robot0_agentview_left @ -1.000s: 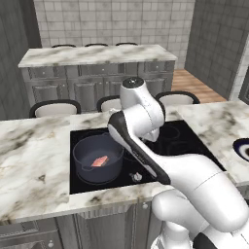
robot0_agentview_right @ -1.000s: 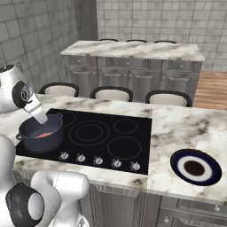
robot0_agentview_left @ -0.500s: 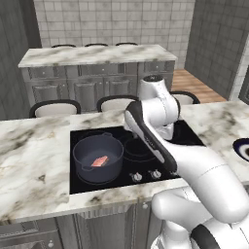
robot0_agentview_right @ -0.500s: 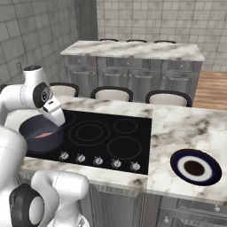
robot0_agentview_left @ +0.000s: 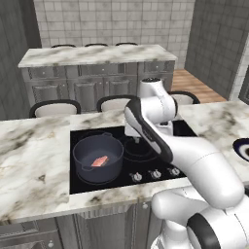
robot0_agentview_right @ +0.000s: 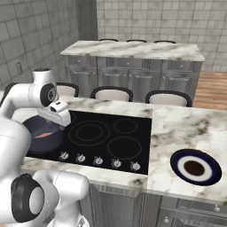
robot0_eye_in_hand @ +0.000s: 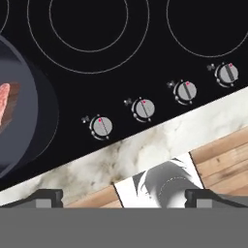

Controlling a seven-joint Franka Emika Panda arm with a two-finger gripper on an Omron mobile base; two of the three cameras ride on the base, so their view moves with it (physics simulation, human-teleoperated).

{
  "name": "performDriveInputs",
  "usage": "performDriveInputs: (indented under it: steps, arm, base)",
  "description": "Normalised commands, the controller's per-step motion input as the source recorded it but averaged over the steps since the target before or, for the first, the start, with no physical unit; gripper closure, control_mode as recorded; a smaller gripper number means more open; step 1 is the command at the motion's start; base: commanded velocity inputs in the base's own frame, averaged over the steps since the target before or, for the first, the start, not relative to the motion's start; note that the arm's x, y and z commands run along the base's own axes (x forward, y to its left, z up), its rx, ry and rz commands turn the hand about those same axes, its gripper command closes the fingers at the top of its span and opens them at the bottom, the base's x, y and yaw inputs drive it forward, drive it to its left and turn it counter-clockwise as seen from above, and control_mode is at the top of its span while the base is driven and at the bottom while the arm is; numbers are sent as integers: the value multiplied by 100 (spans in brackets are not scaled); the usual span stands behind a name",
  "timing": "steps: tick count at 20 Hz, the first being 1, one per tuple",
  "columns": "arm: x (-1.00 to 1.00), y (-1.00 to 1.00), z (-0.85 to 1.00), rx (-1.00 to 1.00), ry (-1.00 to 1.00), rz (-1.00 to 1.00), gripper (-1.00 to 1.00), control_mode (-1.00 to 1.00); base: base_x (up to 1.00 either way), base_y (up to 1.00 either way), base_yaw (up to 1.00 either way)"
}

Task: Retrieve the frozen meat and place it in the pot on a burner. Then turn the burner on.

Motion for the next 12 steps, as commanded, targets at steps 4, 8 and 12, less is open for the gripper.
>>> performDriveInputs:
  steps: [4, 8, 12]
  arm:
    - [0, 0, -36, 0, 0, 2, -100, -100]
    - [0, 0, -59, 0, 0, 3, -100, -100]
    - [0, 0, -63, 0, -1, 10, -100, -100]
  base:
    - [0, 0, 0]
    - [0, 0, 0]
    - [0, 0, 0]
